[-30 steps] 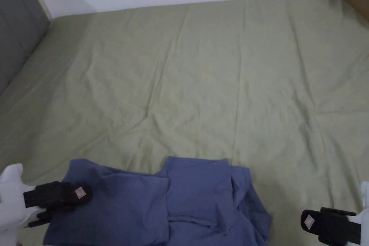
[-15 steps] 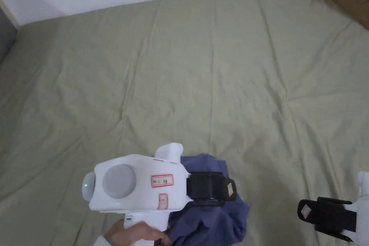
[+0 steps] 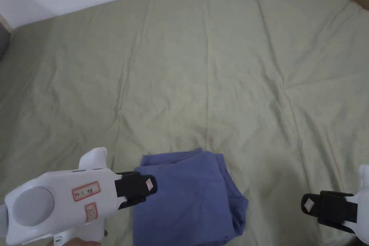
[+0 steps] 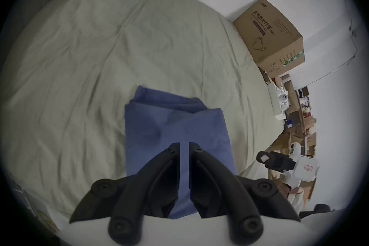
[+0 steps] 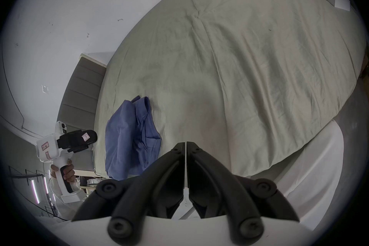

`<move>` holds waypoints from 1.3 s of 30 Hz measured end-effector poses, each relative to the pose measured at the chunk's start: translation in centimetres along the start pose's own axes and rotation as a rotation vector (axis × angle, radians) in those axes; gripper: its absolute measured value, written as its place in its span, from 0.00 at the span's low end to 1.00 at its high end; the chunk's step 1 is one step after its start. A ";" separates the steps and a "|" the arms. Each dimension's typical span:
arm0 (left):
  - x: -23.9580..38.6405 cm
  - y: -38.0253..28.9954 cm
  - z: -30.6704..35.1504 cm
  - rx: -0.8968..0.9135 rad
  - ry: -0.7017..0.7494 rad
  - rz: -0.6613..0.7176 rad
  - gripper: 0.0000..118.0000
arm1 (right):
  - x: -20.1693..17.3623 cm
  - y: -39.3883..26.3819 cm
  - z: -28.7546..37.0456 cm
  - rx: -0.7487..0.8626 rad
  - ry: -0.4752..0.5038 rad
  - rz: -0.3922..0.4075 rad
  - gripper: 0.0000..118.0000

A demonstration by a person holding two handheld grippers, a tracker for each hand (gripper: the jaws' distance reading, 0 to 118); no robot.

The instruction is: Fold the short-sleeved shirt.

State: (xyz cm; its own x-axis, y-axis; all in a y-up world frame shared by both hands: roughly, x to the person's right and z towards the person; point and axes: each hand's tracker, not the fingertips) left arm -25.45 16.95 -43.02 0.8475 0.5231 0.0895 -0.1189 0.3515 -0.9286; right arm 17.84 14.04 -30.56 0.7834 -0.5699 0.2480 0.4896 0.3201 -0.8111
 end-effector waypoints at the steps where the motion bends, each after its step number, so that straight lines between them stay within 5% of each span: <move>1: 0.1 -0.3 -0.6 -0.015 -0.050 0.007 0.08 | 0.0 0.0 0.0 -0.001 0.000 0.001 0.02; 5: 2.9 -1.6 -5.6 -0.137 -0.177 0.001 0.08 | 0.0 0.0 0.1 -0.001 0.002 -0.003 0.02; 10: 6.6 -4.2 -13.7 -0.331 -0.109 -0.150 0.03 | 0.6 -0.2 0.9 0.009 0.015 -0.029 0.02; 13: 7.8 -4.2 -15.1 -0.329 -0.216 -0.034 0.03 | 0.2 -0.3 1.3 0.014 -0.001 -0.013 0.02; 15: 8.4 -4.3 -15.4 -0.320 -0.176 -0.132 0.03 | 0.0 -0.3 1.4 0.011 -0.003 -0.006 0.02; 24: 4.7 -3.5 -5.9 -0.162 -0.255 -0.101 0.05 | -4.5 0.1 -1.2 -0.063 0.034 0.146 0.02; 26: 1.9 -3.3 -3.1 -0.114 -0.266 -0.026 0.40 | -6.2 0.2 -2.5 -0.082 0.031 0.211 0.02; 30: -4.2 -4.1 1.2 -0.040 -0.204 0.099 0.71 | -9.7 0.3 -5.9 -0.126 0.032 0.357 0.02; 34: -8.6 -4.5 1.9 -0.015 -0.158 0.191 0.71 | -10.6 0.6 -10.2 -0.199 0.037 0.398 0.02; 37: -10.6 -4.4 0.1 -0.011 -0.243 0.235 0.71 | -10.1 0.3 -12.7 -0.221 -0.070 0.475 0.02; 39: -11.1 -4.3 -2.1 -0.022 -0.294 0.261 0.71 | -9.7 0.5 -12.9 -0.224 -0.049 0.438 0.02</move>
State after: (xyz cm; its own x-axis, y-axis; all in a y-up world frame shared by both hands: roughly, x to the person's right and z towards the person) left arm -33.30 7.99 -40.83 0.6058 0.7937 -0.0545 -0.2969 0.1620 -0.9411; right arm 5.58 9.97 -40.16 0.9167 -0.3806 -0.1213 0.0203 0.3476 -0.9374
